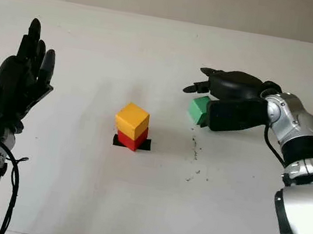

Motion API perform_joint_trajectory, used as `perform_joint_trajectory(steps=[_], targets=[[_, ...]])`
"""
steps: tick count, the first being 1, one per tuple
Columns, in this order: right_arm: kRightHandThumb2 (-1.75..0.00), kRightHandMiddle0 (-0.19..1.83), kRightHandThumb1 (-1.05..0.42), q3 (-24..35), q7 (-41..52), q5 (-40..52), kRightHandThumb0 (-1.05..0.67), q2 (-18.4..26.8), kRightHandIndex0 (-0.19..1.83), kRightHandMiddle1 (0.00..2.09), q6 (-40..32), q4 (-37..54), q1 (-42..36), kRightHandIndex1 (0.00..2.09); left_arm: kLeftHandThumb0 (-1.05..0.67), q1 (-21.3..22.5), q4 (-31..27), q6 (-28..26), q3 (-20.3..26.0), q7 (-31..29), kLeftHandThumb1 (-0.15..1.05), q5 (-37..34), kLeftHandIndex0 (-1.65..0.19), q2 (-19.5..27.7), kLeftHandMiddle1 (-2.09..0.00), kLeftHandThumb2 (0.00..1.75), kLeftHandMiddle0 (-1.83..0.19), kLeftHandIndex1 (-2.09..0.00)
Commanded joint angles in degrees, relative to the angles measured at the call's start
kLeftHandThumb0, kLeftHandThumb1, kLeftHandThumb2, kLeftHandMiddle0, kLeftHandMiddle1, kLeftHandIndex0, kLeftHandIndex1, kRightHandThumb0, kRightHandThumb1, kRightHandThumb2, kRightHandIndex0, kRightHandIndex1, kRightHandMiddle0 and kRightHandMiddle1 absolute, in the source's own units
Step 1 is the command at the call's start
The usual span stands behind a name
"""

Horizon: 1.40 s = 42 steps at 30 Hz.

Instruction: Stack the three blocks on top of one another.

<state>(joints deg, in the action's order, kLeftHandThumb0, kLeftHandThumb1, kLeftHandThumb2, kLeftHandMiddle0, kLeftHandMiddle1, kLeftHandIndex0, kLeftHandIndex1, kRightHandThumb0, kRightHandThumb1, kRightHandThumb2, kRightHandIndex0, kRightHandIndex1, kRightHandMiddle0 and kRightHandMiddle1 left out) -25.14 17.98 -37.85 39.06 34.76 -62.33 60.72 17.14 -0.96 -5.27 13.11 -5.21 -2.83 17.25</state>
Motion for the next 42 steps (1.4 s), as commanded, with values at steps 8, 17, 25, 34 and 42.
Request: perform_joint_trajectory(steps=[8,17,25,34,42], targets=[[-0.07,0.68,-0.87,-1.7,-4.0,-1.7,-0.44,-0.2,0.07,0.23,1.1,-2.3,0.4,0.08,-0.69,-0.5,-1.3,-0.4,0.2,0.2,1.05,0.4,0.19,0.6,0.0,0.64,0.19,0.0],[-0.05,0.52,-0.86,-2.6,-8.4,-3.7,-0.4,0.8,0.14,0.63,2.1,-3.4,1.8,0.06,-0.67,-0.5,-1.1,0.0,0.2,-0.1,1.05,0.0,0.19,0.5,0.0,0.64,0.19,0.0],[-0.05,0.54,-0.85,-2.9,-10.3,-5.2,-0.38,1.3,0.17,0.64,2.1,-3.2,2.8,0.07,-0.67,-0.3,-0.9,0.1,0.1,0.0,1.05,-0.1,0.19,0.5,0.0,0.64,0.19,0.0],[-0.05,0.57,-0.85,-3.5,-10.3,-5.8,-0.37,1.7,0.18,0.6,1.3,-3.1,4.1,0.06,-0.68,-0.4,-1.2,-0.3,0.0,0.3,1.05,0.9,0.19,0.8,0.0,0.65,0.19,0.0],[-0.06,0.66,-0.86,-3.8,-11.2,-6.9,-0.34,1.9,0.22,0.6,1.1,-3.2,4.3,0.07,-0.67,-0.2,-0.9,-0.1,0.2,0.0,1.05,0.0,0.19,0.5,0.0,0.64,0.19,0.0]])
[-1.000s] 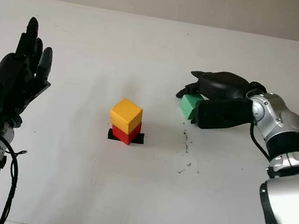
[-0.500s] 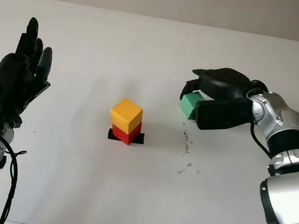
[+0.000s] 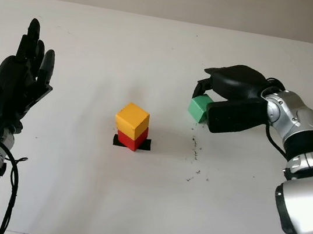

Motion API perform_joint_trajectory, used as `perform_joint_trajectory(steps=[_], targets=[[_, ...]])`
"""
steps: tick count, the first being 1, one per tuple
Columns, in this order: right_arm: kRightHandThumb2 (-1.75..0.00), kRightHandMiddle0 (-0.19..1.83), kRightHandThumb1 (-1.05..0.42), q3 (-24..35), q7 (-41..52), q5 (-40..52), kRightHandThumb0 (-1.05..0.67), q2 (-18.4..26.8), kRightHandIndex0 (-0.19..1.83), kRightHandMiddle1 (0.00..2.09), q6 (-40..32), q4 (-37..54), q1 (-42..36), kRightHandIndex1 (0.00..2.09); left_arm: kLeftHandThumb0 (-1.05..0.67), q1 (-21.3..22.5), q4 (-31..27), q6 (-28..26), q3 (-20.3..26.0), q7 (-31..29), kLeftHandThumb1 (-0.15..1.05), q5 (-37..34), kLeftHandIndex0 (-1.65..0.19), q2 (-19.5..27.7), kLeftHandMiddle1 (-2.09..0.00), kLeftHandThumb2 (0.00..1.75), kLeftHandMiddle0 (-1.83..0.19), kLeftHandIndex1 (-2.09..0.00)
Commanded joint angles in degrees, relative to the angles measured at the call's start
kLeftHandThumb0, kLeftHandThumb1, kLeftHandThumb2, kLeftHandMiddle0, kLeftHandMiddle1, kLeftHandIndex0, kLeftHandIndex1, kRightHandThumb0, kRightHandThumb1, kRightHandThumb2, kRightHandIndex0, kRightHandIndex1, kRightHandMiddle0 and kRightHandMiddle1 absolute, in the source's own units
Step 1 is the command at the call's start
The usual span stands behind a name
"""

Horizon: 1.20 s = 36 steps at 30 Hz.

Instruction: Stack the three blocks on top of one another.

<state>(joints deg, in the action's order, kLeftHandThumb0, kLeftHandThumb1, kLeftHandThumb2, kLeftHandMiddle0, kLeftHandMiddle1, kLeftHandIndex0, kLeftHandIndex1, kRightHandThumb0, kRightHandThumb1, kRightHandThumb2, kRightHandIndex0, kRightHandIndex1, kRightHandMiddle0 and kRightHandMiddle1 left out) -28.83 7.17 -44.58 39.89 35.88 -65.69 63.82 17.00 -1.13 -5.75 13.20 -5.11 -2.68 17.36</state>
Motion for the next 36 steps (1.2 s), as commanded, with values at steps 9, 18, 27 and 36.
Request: perform_joint_trajectory(steps=[9,18,27,36], targets=[[-0.05,0.63,-0.9,0.2,0.3,0.9,-0.33,0.8,0.3,0.85,2.0,-0.2,1.6,0.07,-0.67,0.3,-0.3,0.3,0.0,-0.1,1.05,-0.1,0.19,0.4,0.0,0.64,0.19,0.0],[-0.05,0.57,-0.9,2.9,4.1,6.0,-0.34,0.0,0.3,0.99,3.5,0.0,2.1,0.05,-0.66,0.5,0.3,0.8,-0.1,0.0,1.05,0.0,0.19,0.4,0.0,0.64,0.19,0.0],[-0.05,0.46,-0.91,9.0,10.4,15.4,-0.37,-0.9,0.3,1.27,5.0,1.8,4.2,0.05,-0.69,1.0,0.5,0.1,0.0,0.5,1.05,0.6,0.19,0.5,-0.02,0.64,0.19,-0.01],[-0.05,0.45,-0.91,13.6,21.7,23.3,-0.42,-1.1,0.29,1.34,4.8,5.8,8.0,0.05,-0.69,1.0,0.5,0.6,-0.1,0.4,1.05,0.5,0.19,0.5,0.0,0.64,0.19,0.0]])
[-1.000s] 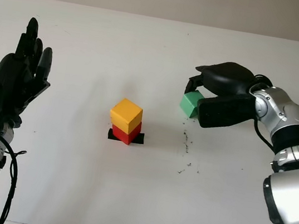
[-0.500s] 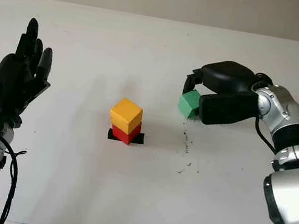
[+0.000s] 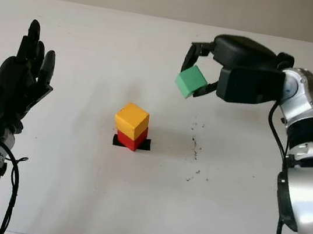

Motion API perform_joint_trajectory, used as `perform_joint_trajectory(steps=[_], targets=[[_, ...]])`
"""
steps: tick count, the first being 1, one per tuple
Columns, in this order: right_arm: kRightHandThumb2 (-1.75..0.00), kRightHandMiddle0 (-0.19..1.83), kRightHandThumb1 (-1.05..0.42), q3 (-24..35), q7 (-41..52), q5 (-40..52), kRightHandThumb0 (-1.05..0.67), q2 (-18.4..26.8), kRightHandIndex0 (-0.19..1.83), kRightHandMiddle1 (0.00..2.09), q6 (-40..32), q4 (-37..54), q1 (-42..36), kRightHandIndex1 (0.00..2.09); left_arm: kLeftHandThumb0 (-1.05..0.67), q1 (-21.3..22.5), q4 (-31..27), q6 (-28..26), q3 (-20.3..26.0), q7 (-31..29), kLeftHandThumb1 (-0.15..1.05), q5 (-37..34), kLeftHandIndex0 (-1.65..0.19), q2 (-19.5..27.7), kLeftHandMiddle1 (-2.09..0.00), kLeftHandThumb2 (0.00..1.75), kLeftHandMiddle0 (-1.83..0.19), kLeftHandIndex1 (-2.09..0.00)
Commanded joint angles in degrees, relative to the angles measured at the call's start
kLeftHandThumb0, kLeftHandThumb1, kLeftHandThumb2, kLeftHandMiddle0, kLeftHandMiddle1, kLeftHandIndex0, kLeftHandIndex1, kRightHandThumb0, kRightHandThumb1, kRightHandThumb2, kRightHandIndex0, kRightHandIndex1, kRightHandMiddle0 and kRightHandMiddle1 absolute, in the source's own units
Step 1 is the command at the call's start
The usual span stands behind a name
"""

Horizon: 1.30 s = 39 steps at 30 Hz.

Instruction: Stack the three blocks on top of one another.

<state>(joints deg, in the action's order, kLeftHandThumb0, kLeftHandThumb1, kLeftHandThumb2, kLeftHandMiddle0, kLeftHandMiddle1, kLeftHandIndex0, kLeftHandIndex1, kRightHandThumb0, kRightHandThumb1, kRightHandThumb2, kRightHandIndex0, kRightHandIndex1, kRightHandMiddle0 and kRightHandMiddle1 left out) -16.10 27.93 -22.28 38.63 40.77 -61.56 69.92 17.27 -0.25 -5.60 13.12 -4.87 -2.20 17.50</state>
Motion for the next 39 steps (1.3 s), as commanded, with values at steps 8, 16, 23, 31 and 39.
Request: perform_joint_trajectory(steps=[8,16,23,31,39], targets=[[-0.05,0.47,-0.89,3.8,17.3,10.7,-0.4,-2.4,0.27,1.34,-6.5,10.8,3.3,0.05,-0.7,0.7,-0.3,0.5,-0.2,0.4,1.05,0.3,0.19,0.2,0.0,0.63,0.19,0.0],[-0.05,0.52,-0.89,4.4,29.4,17.1,-0.48,-6.3,0.3,1.38,-13.1,15.2,6.1,0.06,-0.72,0.0,-1.3,0.2,-0.2,0.9,1.05,0.6,0.19,0.0,0.0,0.63,0.19,0.0],[-0.05,0.52,-0.89,3.9,34.2,18.6,-0.52,-9.7,0.32,1.43,-16.9,15.6,6.8,0.07,-0.73,-0.6,-1.8,0.3,-0.2,0.8,1.05,0.3,0.19,0.0,0.0,0.64,0.19,0.0],[-0.05,0.48,-0.89,3.7,35.9,18.5,-0.51,-12.8,0.32,1.49,-19.0,15.5,5.3,0.06,-0.73,-0.5,-1.6,0.6,-0.2,0.9,1.05,0.2,0.19,-0.1,0.0,0.64,0.19,0.0],[-0.06,0.47,-0.9,2.4,34.5,16.3,-0.57,-14.2,0.32,1.5,-17.8,14.7,3.7,0.06,-0.72,-0.6,-1.9,0.5,-0.3,1.2,1.05,0.4,0.19,-0.2,0.0,0.64,0.19,0.0]])
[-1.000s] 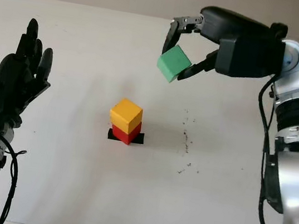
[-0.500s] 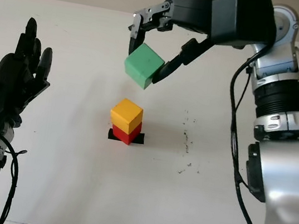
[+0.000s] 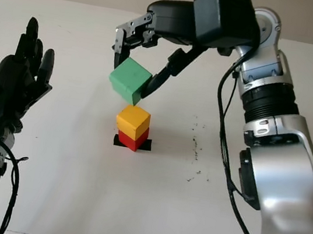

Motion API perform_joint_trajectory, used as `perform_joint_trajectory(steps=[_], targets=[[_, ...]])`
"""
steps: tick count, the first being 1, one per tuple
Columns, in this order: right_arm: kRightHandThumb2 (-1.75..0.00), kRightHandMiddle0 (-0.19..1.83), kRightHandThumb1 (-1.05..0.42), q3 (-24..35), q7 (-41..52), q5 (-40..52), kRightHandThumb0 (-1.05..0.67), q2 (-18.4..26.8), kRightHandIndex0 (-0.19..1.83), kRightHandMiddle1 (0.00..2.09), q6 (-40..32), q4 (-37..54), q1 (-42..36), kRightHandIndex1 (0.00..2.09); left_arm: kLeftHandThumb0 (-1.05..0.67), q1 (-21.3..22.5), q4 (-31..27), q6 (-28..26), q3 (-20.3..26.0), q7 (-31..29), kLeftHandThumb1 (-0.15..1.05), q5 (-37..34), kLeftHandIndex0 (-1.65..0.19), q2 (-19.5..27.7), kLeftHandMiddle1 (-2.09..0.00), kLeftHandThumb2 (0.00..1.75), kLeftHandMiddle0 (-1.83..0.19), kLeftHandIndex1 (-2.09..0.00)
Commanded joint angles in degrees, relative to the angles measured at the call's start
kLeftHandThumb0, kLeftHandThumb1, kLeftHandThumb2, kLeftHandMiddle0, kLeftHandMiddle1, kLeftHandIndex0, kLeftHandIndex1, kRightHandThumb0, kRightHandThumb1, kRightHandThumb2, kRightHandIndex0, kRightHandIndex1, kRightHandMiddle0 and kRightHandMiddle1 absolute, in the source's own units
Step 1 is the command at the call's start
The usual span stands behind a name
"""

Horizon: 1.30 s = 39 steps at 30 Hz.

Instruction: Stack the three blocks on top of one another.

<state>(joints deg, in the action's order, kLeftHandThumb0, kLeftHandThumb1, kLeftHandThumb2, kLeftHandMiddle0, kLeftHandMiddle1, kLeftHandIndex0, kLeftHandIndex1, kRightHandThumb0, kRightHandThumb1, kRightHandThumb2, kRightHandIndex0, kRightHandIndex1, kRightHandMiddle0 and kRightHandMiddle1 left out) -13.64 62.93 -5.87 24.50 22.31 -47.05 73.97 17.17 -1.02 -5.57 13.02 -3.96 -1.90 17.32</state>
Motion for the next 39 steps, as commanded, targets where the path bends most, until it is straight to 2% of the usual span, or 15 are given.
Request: perform_joint_trajectory(steps=[1,10,23,39], targets=[[-0.06,0.47,-0.9,0.0,-0.6,-0.3,-0.58,-0.2,0.32,1.5,0.7,-0.1,-0.5,0.06,-0.73,-0.6,-1.2,0.4,-0.2,0.2,1.05,0.2,0.19,0.0,0.0,0.64,0.19,0.0],[-0.06,0.44,-0.92,-0.6,-0.9,-1.8,-0.6,-0.7,0.3,1.53,-0.1,-1.0,-1.5,0.05,-0.74,-0.9,-1.5,0.6,-0.1,-0.1,1.05,0.0,0.19,0.1,0.0,0.64,0.19,0.0],[-0.05,0.47,-0.91,-1.6,-2.2,-3.8,-0.59,-0.9,0.31,1.57,3.7,-4.0,-2.4,0.05,-0.74,-0.7,-1.4,0.2,-0.3,0.6,1.05,1.2,0.19,0.2,0.0,0.65,0.19,0.0],[-0.05,0.42,-0.92,-2.0,-1.4,-4.0,-0.55,-1.2,0.29,1.57,2.8,-3.9,-3.0,0.05,-0.72,-1.2,-1.9,0.3,-0.5,1.0,1.05,1.5,0.19,0.2,-0.01,0.65,0.19,0.0]])
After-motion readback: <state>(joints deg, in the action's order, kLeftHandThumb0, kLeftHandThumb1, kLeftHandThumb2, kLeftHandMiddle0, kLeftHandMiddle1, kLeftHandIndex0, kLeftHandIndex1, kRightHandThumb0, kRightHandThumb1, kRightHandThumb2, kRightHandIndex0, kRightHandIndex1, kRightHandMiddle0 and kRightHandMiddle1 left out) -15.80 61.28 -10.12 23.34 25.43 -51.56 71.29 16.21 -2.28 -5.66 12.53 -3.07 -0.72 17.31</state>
